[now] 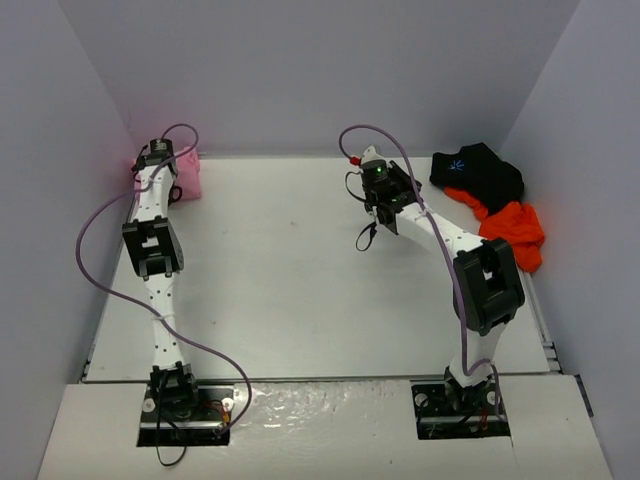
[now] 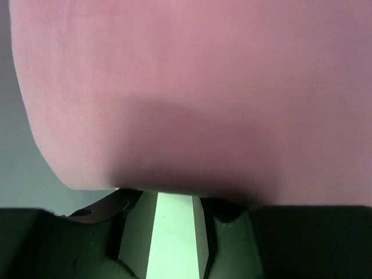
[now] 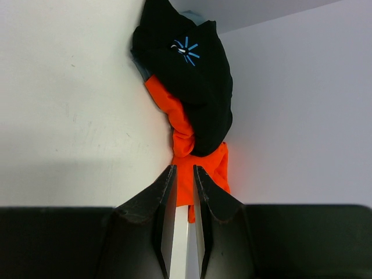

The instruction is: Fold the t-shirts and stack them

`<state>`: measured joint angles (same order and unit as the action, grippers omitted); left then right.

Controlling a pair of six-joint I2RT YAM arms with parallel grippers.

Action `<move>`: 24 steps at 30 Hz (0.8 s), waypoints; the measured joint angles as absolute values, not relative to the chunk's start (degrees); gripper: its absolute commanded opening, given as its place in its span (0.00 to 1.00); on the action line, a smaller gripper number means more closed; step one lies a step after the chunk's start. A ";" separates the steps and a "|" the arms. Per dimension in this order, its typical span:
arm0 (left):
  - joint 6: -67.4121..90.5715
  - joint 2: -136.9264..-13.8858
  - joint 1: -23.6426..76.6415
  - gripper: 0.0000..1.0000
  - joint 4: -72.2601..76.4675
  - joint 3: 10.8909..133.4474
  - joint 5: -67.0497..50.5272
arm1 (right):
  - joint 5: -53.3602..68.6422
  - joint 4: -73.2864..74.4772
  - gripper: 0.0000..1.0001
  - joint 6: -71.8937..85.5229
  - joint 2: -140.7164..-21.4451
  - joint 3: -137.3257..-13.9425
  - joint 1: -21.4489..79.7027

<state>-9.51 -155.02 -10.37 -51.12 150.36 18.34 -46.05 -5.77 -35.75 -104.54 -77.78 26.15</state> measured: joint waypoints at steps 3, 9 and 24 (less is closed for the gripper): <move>-9.59 -155.04 -12.05 0.27 -51.63 150.18 19.35 | -46.00 -5.74 0.15 -35.73 -104.66 -77.78 26.46; -9.30 -155.24 -16.58 0.25 -53.72 152.15 20.98 | -46.00 -5.74 0.15 -35.75 -104.66 -77.78 27.25; -8.12 -142.34 -11.46 0.31 -48.82 144.71 10.16 | -45.98 -5.76 0.15 -35.34 -104.66 -77.68 27.79</move>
